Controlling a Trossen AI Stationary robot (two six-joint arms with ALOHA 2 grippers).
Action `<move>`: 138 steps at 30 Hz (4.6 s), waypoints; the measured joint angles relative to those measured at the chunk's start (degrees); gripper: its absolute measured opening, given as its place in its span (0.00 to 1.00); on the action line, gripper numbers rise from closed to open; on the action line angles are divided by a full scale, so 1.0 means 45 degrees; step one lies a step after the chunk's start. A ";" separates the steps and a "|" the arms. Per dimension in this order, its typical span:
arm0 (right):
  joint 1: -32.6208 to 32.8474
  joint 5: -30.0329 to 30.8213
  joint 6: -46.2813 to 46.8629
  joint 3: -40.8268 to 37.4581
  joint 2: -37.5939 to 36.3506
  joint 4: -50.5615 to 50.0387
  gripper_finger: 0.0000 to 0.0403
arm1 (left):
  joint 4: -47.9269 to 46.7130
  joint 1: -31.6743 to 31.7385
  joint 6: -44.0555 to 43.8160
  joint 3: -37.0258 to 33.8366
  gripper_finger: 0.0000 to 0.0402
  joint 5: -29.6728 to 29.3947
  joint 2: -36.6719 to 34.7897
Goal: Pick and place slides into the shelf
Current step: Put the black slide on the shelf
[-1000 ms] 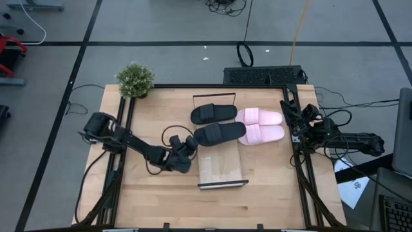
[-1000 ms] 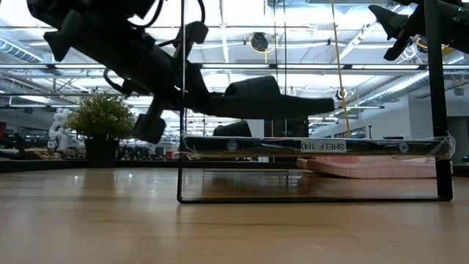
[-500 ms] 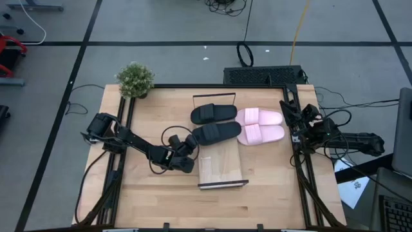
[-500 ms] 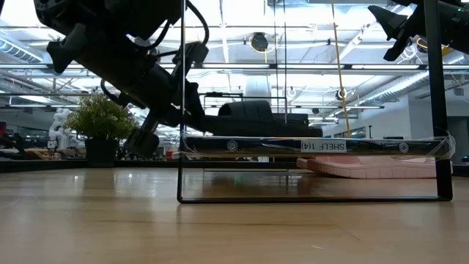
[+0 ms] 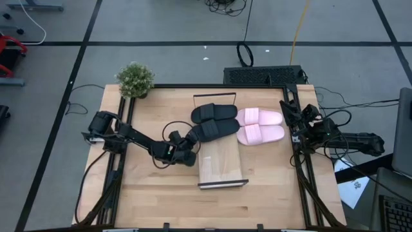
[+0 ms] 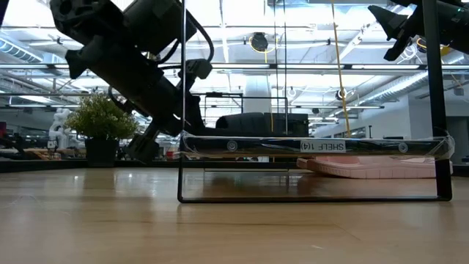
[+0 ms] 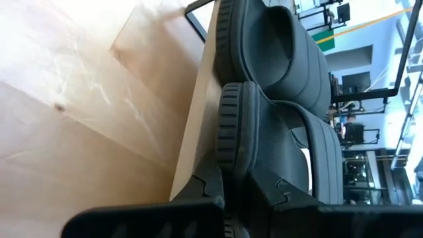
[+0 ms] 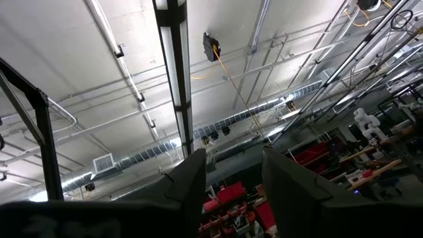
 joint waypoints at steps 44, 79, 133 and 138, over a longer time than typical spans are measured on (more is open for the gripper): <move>0.0000 -0.0008 0.0330 0.0000 0.0005 -0.0084 0.34 | 0.0431 0.2170 0.3388 -0.0216 0.03 0.2797 -0.0641; 0.0000 -0.0015 0.0345 0.0000 0.0005 -0.0089 0.34 | 0.0908 0.2977 0.4335 -0.0335 0.32 0.3677 -0.0627; 0.0005 -0.0068 0.0588 -0.0001 0.0005 -0.0128 0.34 | 0.0427 0.2972 0.5541 -0.0325 0.32 0.3911 -0.0627; 0.0004 -0.0068 0.0628 0.0000 0.0005 -0.0128 0.34 | 0.0398 0.2972 0.5669 -0.0325 0.32 0.4003 -0.0627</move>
